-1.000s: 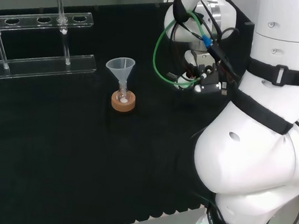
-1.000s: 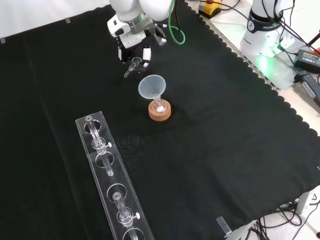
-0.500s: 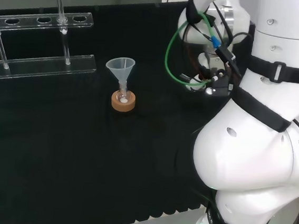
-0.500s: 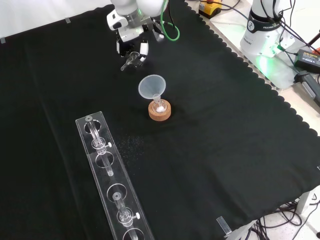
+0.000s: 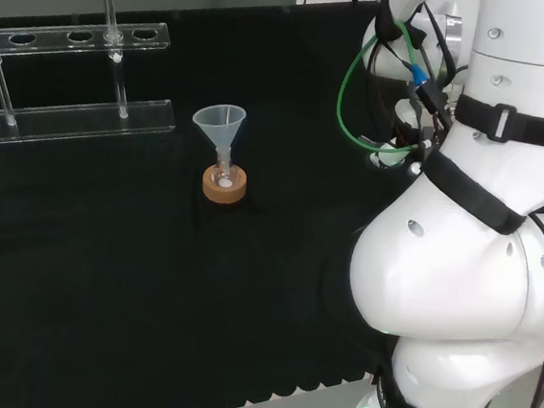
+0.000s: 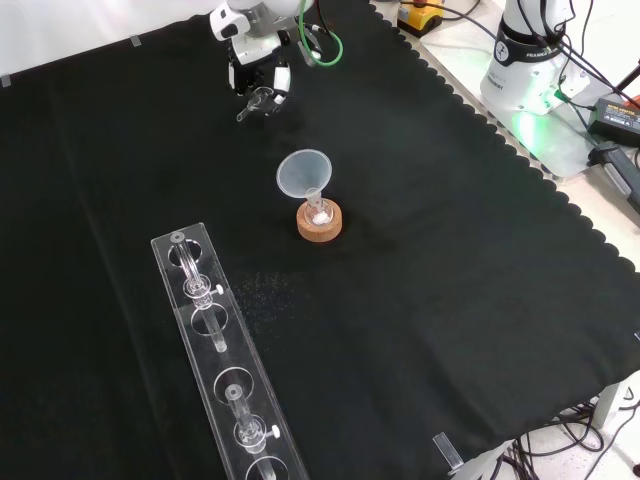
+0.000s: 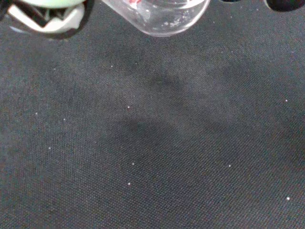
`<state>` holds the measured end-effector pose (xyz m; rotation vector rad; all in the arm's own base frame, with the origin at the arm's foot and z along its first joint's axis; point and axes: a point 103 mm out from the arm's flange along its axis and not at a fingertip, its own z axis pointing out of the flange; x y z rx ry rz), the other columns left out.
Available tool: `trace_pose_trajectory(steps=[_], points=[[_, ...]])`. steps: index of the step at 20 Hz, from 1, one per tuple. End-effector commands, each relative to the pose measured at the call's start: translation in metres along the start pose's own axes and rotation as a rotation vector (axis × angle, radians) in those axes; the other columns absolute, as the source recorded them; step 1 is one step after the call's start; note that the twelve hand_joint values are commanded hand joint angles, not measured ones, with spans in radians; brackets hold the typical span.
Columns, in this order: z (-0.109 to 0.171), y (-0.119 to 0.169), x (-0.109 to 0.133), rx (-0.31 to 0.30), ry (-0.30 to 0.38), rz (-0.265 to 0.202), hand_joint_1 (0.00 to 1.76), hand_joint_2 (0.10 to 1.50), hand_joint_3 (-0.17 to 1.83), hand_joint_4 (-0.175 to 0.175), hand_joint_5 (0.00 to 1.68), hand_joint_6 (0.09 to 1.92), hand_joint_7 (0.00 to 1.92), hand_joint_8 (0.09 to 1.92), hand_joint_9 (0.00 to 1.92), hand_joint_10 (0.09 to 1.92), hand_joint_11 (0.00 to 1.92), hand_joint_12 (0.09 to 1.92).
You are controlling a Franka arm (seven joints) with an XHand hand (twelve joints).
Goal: Put the weighing funnel back on the table.
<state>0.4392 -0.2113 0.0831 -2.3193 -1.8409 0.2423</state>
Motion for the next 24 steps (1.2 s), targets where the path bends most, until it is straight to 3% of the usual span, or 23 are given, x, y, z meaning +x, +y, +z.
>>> trace_pose_trajectory(steps=[1, 5, 12, 13, 16, 17, 18, 20, 22, 24], points=[[0.005, 0.008, 0.004, 0.023, 0.029, -0.028, 1.21, 0.52, 0.86, -0.175, 1.36, 0.61, 1.71, 0.38, 1.75, 0.09, 1.63, 0.63], [0.013, 0.015, -0.003, 0.036, -0.021, -0.010, 1.21, 0.52, 0.86, -0.175, 1.36, 0.61, 1.70, 0.38, 1.75, 0.09, 1.63, 0.63], [0.026, 0.028, 0.063, 0.022, -0.047, -0.028, 1.21, 0.56, 0.80, -0.175, 1.35, 0.60, 1.68, 0.35, 1.73, 0.09, 1.58, 0.66], [0.027, 0.028, 0.067, 0.021, -0.040, -0.022, 1.20, 0.56, 0.79, -0.130, 1.35, 0.59, 1.68, 0.34, 1.73, 0.09, 1.56, 0.68], [0.028, 0.026, 0.065, 0.014, -0.032, -0.017, 1.16, 0.58, 0.74, 0.081, 1.36, 0.55, 1.67, 0.32, 1.74, 0.09, 1.51, 0.74], [0.027, 0.020, 0.020, 0.010, 0.001, -0.024, 1.15, 0.58, 0.73, 0.125, 1.36, 0.53, 1.67, 0.31, 1.74, 0.09, 1.49, 0.76], [0.027, 0.018, 0.005, 0.007, 0.009, -0.018, 1.15, 0.59, 0.72, 0.151, 1.37, 0.53, 1.66, 0.31, 1.74, 0.09, 1.49, 0.76], [0.027, 0.017, -0.001, 0.007, 0.006, -0.031, 1.15, 0.59, 0.71, 0.170, 1.37, 0.51, 1.66, 0.30, 1.74, 0.09, 1.47, 0.78], [0.026, 0.017, 0.001, 0.008, -0.006, -0.031, 1.14, 0.61, 0.68, 0.175, 1.37, 0.50, 1.65, 0.31, 1.73, 0.09, 1.45, 0.80], [0.024, 0.019, 0.014, 0.018, -0.025, -0.015, 1.00, 0.57, 0.61, -0.035, 1.21, 0.57, 1.54, 0.37, 1.65, 0.09, 1.37, 0.85]])
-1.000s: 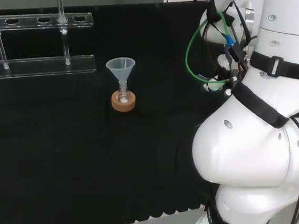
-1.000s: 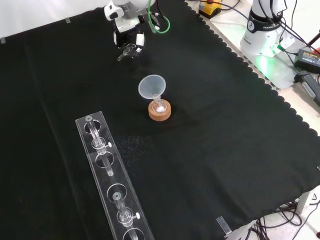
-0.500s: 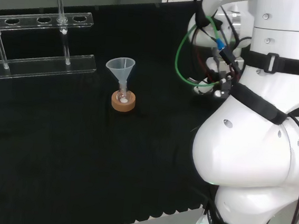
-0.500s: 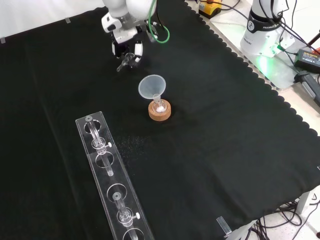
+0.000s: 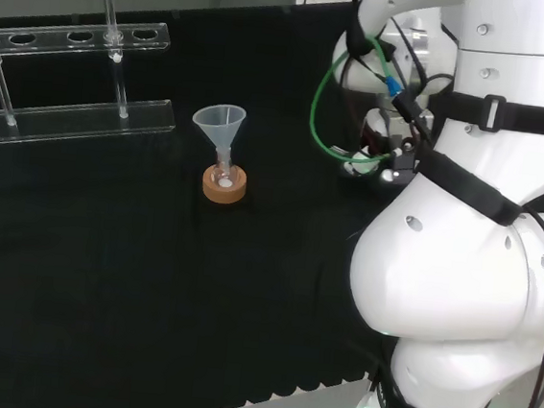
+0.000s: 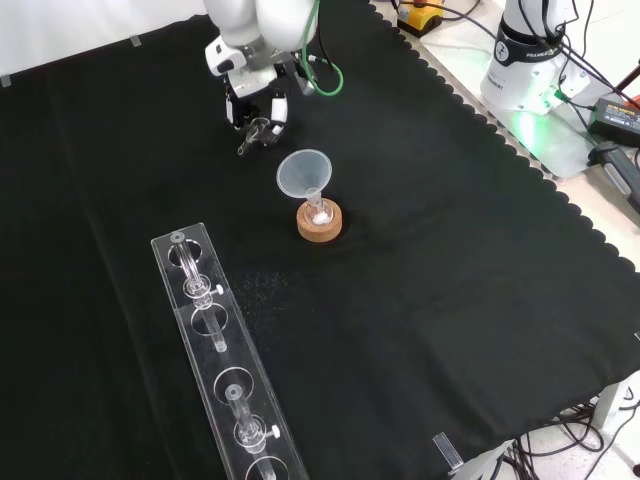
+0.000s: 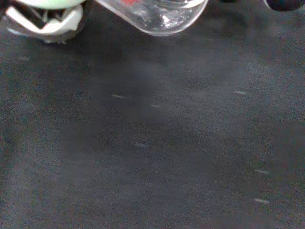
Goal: Put the weighing funnel back on the table.
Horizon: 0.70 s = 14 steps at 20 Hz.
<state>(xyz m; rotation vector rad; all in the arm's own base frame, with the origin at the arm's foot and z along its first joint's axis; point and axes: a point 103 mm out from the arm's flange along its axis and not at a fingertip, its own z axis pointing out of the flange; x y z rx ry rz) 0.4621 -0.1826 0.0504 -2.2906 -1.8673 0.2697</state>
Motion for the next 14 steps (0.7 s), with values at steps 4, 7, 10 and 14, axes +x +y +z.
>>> trace_pose_trajectory(steps=[4, 7, 10, 14], points=[[-0.014, -0.005, 0.030, 0.048, -0.002, 0.001, 0.67, 0.56, 0.39, -0.135, 0.52, 0.78, 0.93, 0.73, 1.24, 0.09, 0.97, 1.15], [-0.022, -0.007, 0.042, 0.069, 0.034, -0.001, 0.48, 0.58, 0.23, -0.142, 0.23, 0.50, 0.40, 0.86, 0.83, 0.09, 0.65, 1.33], [-0.031, -0.011, 0.036, 0.069, 0.052, 0.007, 0.39, 0.61, 0.11, -0.143, 0.15, 0.19, 0.07, 0.88, 0.53, 0.09, 0.39, 1.45], [-0.056, -0.020, 0.038, 0.032, 0.087, -0.006, 0.35, 0.63, 0.06, -0.140, 0.12, 0.09, 0.00, 0.72, 0.39, 0.09, 0.24, 1.52]])
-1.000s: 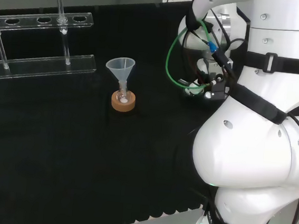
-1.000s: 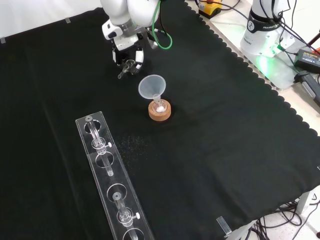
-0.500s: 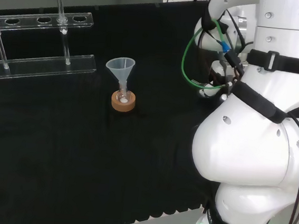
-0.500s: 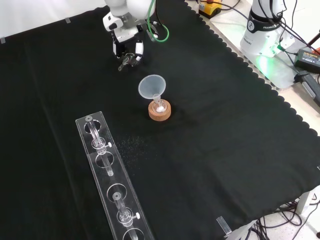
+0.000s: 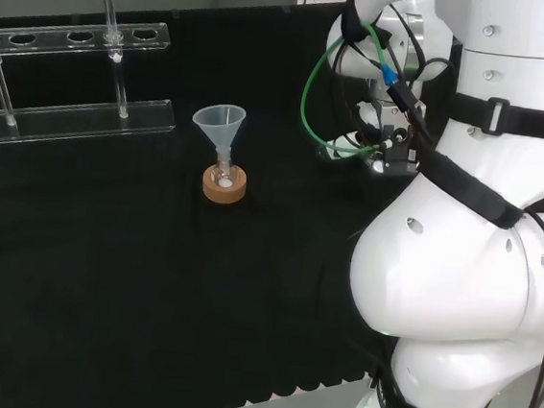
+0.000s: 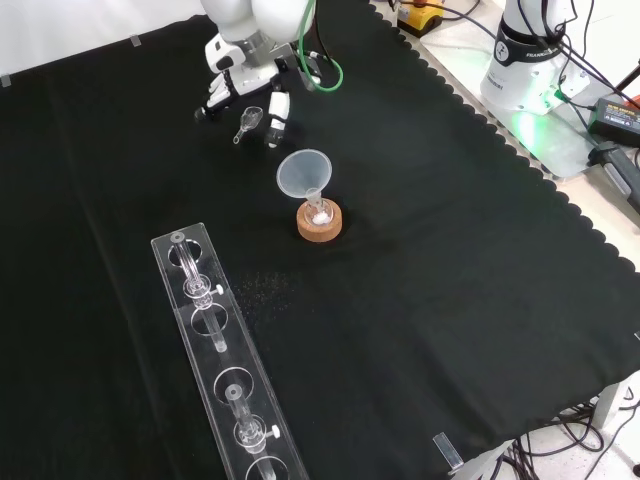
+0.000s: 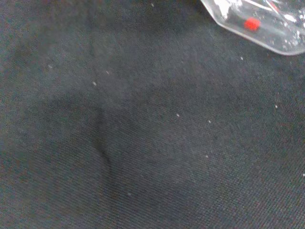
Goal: Put the weighing funnel back on the table.
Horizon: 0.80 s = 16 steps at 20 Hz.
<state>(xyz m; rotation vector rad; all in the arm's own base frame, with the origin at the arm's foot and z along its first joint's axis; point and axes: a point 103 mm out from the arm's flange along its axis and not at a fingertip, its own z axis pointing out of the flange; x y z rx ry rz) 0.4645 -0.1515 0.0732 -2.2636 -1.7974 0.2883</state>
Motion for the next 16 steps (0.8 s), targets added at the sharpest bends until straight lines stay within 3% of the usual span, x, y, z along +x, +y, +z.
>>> trace_pose_trajectory(steps=[1, 4, 9, 11, 16], points=[[-0.041, -0.016, 0.008, -0.035, 0.069, -0.037, 0.34, 0.63, 0.05, -0.140, 0.11, 0.09, 0.00, 0.69, 0.37, 0.09, 0.22, 1.52], [-0.085, -0.034, 0.020, -0.079, 0.126, -0.129, 0.33, 0.63, 0.04, -0.132, 0.06, 0.09, 0.00, 0.54, 0.30, 0.09, 0.12, 1.56], [-0.125, -0.047, 0.051, -0.102, 0.188, -0.301, 0.31, 0.63, 0.03, -0.109, 0.03, 0.09, 0.00, 0.46, 0.27, 0.09, 0.06, 1.59], [-0.141, -0.051, 0.060, -0.102, 0.196, -0.342, 0.31, 0.63, 0.02, -0.106, 0.03, 0.09, 0.00, 0.45, 0.27, 0.09, 0.06, 1.59], [-0.176, -0.051, 0.084, -0.108, 0.197, -0.395, 0.31, 0.63, 0.02, -0.102, 0.03, 0.09, 0.00, 0.45, 0.26, 0.09, 0.06, 1.59]])
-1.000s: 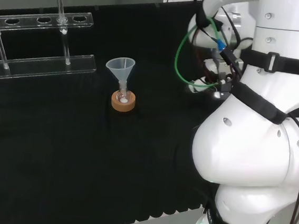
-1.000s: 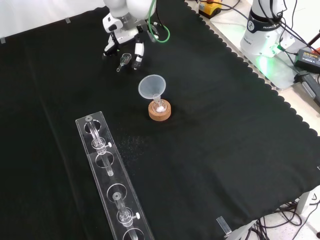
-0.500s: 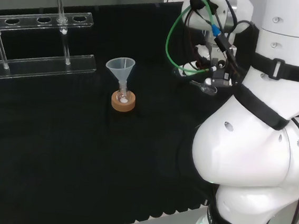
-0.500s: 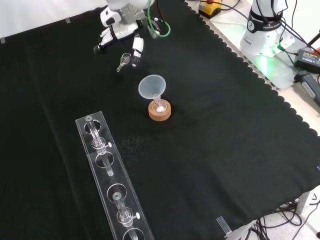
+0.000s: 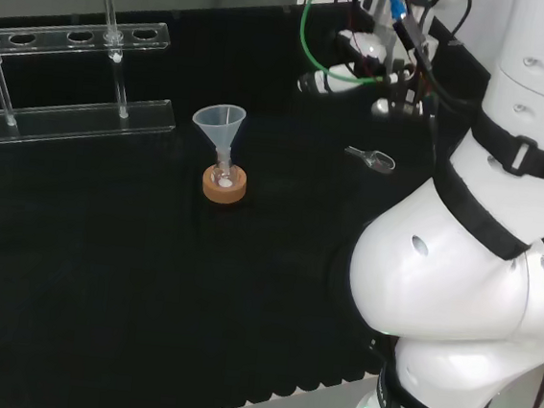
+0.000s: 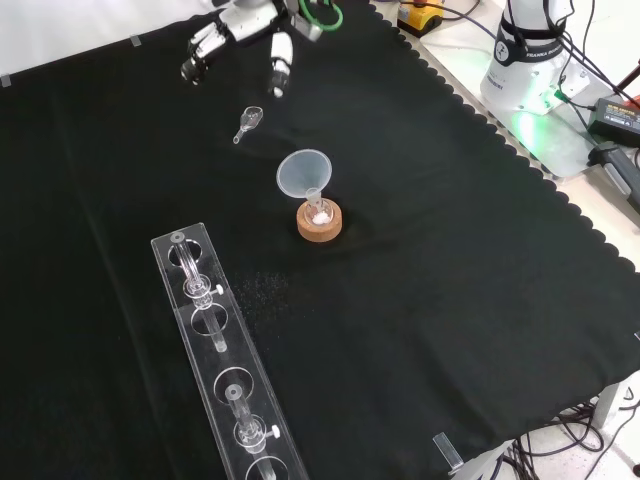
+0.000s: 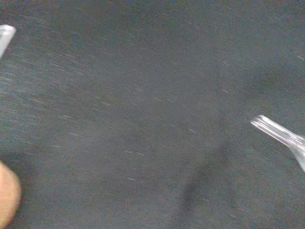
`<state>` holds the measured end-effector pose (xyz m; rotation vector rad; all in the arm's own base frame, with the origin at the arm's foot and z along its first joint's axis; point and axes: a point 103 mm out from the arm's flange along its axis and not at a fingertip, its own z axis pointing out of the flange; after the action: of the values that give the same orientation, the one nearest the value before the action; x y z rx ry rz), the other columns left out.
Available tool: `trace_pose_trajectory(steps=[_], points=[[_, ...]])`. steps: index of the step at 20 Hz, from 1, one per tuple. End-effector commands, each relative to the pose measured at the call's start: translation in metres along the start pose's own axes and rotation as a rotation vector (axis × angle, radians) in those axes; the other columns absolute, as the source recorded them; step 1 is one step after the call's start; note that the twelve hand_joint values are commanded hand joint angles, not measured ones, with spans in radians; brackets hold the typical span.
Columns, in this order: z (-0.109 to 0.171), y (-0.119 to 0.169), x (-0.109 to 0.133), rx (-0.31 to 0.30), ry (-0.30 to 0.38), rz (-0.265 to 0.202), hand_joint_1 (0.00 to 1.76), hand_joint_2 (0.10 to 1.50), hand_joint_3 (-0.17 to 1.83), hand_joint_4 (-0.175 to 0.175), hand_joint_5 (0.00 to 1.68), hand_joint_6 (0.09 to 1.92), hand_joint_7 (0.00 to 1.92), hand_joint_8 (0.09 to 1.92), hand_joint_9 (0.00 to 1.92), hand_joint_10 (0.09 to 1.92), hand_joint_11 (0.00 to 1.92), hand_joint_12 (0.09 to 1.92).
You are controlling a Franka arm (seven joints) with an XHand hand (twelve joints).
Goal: Put the weighing funnel back on the table.
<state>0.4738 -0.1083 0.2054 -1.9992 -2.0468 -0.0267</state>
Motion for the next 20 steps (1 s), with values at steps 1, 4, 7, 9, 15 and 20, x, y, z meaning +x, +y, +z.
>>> trace_pose_trajectory(steps=[1, 4, 7, 9, 15, 20], points=[[-0.046, 0.009, 0.050, -0.005, 0.045, -0.121, 0.31, 0.63, 0.02, -0.101, 0.03, 0.09, 0.00, 0.44, 0.26, 0.09, 0.06, 1.60], [-0.057, 0.012, 0.045, 0.017, 0.033, -0.140, 0.30, 0.63, 0.02, -0.098, 0.03, 0.09, 0.00, 0.42, 0.26, 0.09, 0.05, 1.61], [-0.067, 0.023, 0.063, 0.029, 0.025, -0.193, 0.30, 0.63, 0.02, -0.095, 0.03, 0.09, 0.00, 0.38, 0.25, 0.09, 0.05, 1.61], [-0.074, 0.029, 0.075, 0.021, 0.027, -0.234, 0.30, 0.64, 0.02, -0.093, 0.03, 0.09, 0.00, 0.37, 0.25, 0.09, 0.04, 1.61], [-0.082, 0.055, 0.117, 0.004, 0.033, -0.310, 0.31, 0.64, 0.02, -0.090, 0.03, 0.09, 0.00, 0.36, 0.25, 0.09, 0.04, 1.61], [-0.078, 0.061, 0.133, 0.005, 0.039, -0.293, 0.31, 0.65, 0.02, -0.088, 0.03, 0.09, 0.00, 0.35, 0.25, 0.09, 0.04, 1.61]])
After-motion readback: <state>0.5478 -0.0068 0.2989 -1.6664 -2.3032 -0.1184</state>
